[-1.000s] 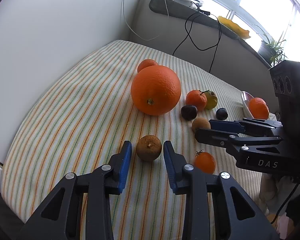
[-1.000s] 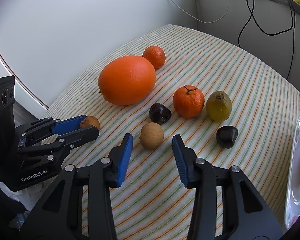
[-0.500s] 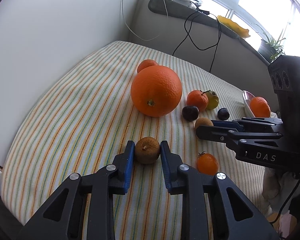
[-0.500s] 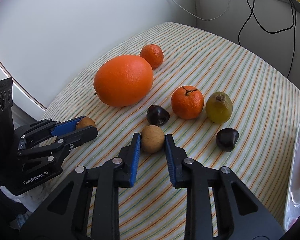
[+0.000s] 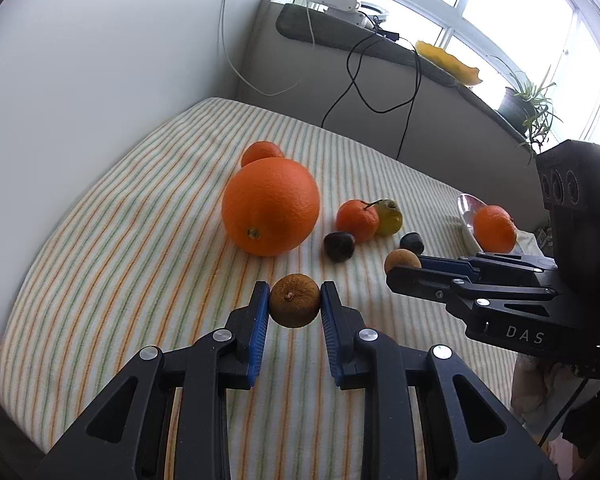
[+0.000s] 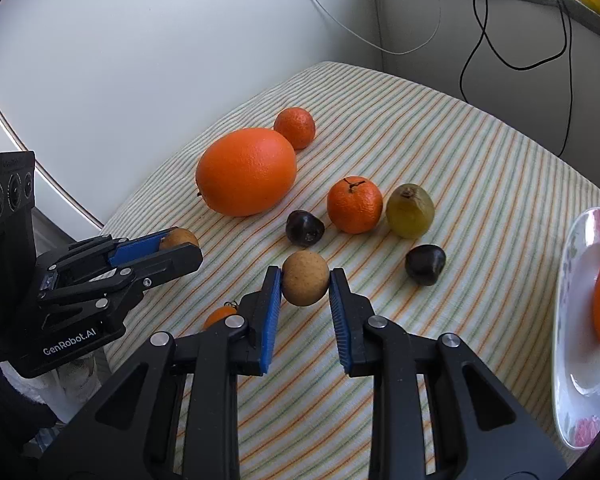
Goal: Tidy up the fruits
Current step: 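Carry both held kiwis over the plate beside the orange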
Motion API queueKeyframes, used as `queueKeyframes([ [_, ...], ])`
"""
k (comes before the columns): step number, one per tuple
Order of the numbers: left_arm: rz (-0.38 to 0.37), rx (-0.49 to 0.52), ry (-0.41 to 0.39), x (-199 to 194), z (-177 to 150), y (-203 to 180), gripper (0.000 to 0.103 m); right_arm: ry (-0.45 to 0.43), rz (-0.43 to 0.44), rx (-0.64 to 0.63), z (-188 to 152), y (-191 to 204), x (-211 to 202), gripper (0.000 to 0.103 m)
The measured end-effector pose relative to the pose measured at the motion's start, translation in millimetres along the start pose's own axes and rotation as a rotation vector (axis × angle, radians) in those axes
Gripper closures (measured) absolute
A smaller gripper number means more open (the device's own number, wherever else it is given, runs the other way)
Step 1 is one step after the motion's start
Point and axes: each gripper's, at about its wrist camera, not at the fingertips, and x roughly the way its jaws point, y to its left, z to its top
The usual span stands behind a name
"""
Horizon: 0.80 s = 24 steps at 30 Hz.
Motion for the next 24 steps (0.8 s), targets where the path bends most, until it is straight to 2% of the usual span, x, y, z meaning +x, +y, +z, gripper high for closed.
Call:
queueKeyframes([
  [11,-0.087,0.052,-0.009,6.9,11.2,-49.0,0.079,-0.081,-0.026,0.069,-22.6,-36.7,-55.9,0.078],
  [24,-0.205,0.153,0.008,27.8,16.1,-131.8,0.079,-0.136,-0.123,0.172,-54.3,-108.1,-114.3,0.078],
])
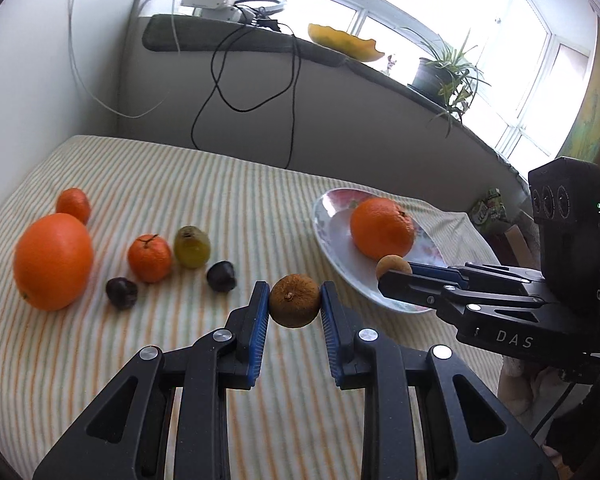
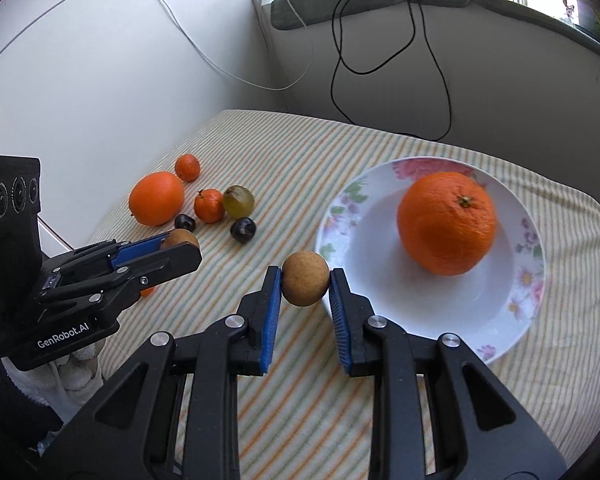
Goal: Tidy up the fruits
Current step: 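Carry both held kiwis over the plate beside the orange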
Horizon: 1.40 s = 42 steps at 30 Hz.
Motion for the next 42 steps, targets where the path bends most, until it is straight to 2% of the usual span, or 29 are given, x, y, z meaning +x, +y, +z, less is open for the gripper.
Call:
queueKeyframes([
  [6,-0.045,0.055,0.027,23.8,6.9,-35.9,0.079,-0.017,-0.076,0.042,-4.5,-27.1,-14.7,0.078],
  [16,-0.069,0.110,0.047,47.6,16.1,-67.8,0.079,-0.033,-0.126,0.090,-7.9,-61.7,-27.0,0.078],
  [42,-0.067,0.155,0.101,76.0,14.6,-85.0,0.079,0.001,-0.149,0.142,-9.7,-87.8,-10.2,0.078],
])
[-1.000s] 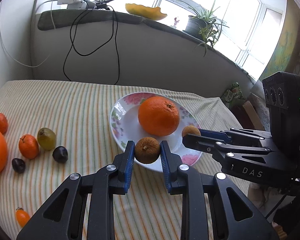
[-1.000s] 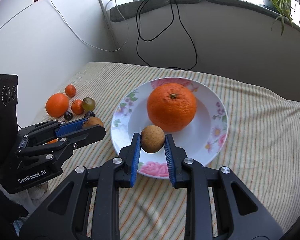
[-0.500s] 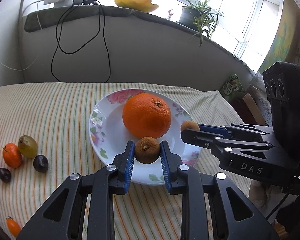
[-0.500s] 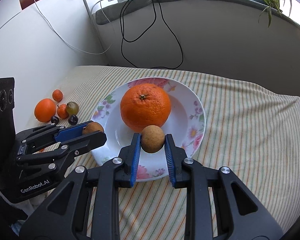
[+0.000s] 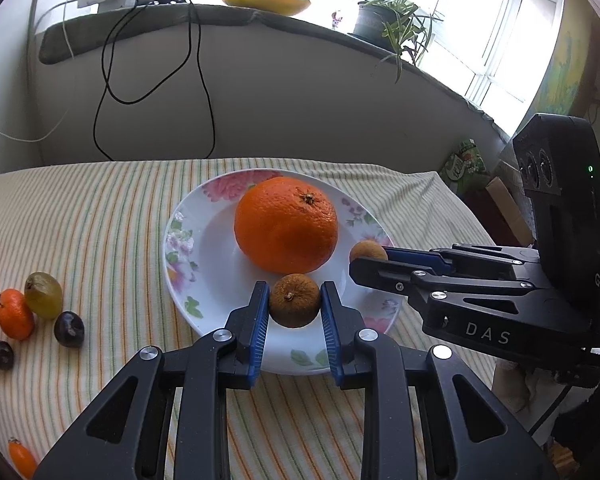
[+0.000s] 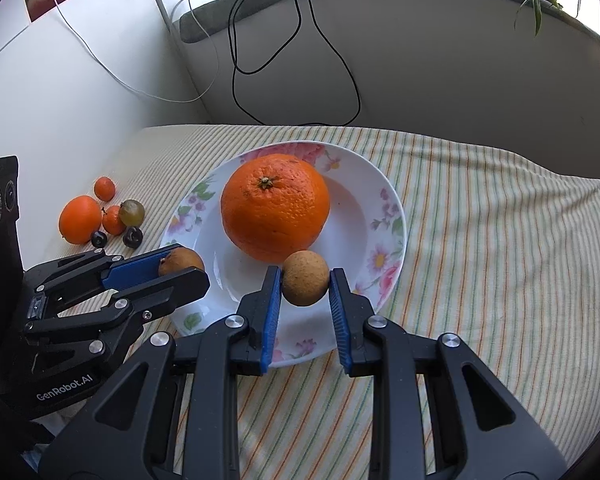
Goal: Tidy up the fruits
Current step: 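Open the left tool to drop its kiwi while the right tool releases its kiwi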
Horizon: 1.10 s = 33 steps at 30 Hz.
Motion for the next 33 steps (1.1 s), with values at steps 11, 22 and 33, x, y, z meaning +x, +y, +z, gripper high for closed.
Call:
queueKeyframes([
  [11,0.004,0.025,0.006,2.1,0.1,-5.1,0.078,0.003,-0.001,0.000,-0.3,0.3,2.1,0.078],
  [22,0.008,0.018,0.000,-1.7,0.9,-2.6,0.069,-0.014,-0.034,0.018,-0.5,-2.3,-2.9,0.047],
  [33,0.015,0.027,-0.004,-7.7,0.0,-3.1,0.064,-0.045,-0.052,0.015,4.1,-0.1,-14.7,0.038],
])
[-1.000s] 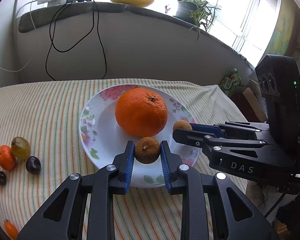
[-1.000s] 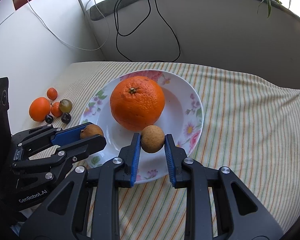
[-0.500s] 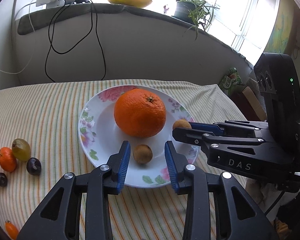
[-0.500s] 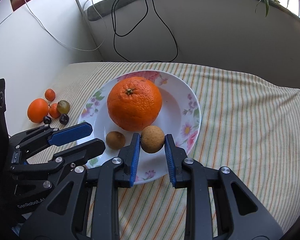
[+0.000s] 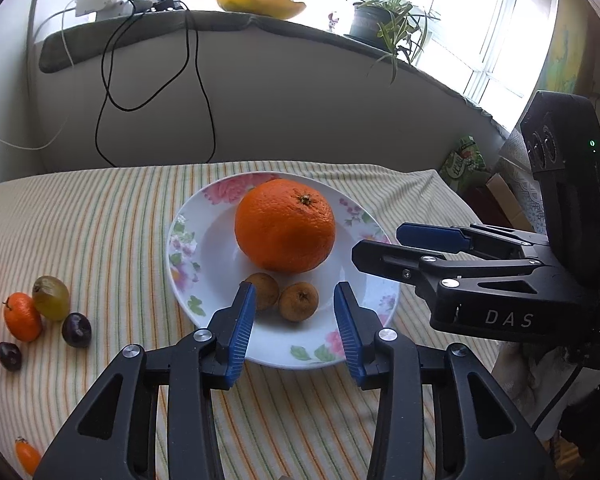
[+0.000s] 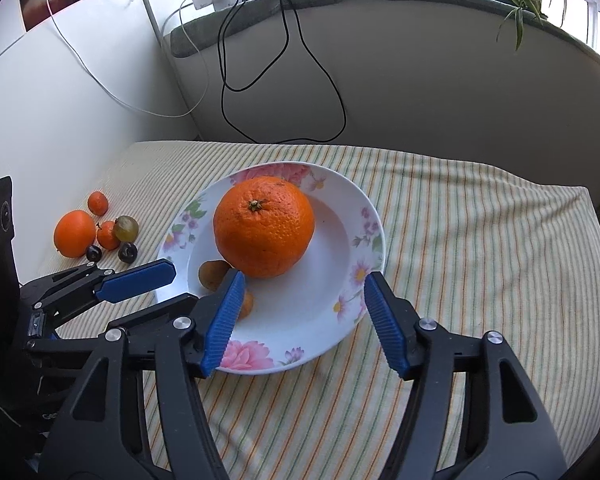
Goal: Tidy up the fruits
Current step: 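Open the left tool to drop its kiwi while the right tool releases its kiwi, then withdraw both tools from the plate toward the remaining fruits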
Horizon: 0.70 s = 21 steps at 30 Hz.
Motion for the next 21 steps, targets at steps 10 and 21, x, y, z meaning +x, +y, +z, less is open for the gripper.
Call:
queueKeyframes([
  [10,0.008,0.005,-0.017,-10.6,-0.9,0.3,0.057,-0.021,-0.003,-0.013,0.6,10.4,-10.5,0.028],
  [21,0.010,0.011,-0.040,-22.6,-5.5,2.1,0.043,-0.040,-0.007,-0.014,2.8,16.8,-21.0,0.018],
])
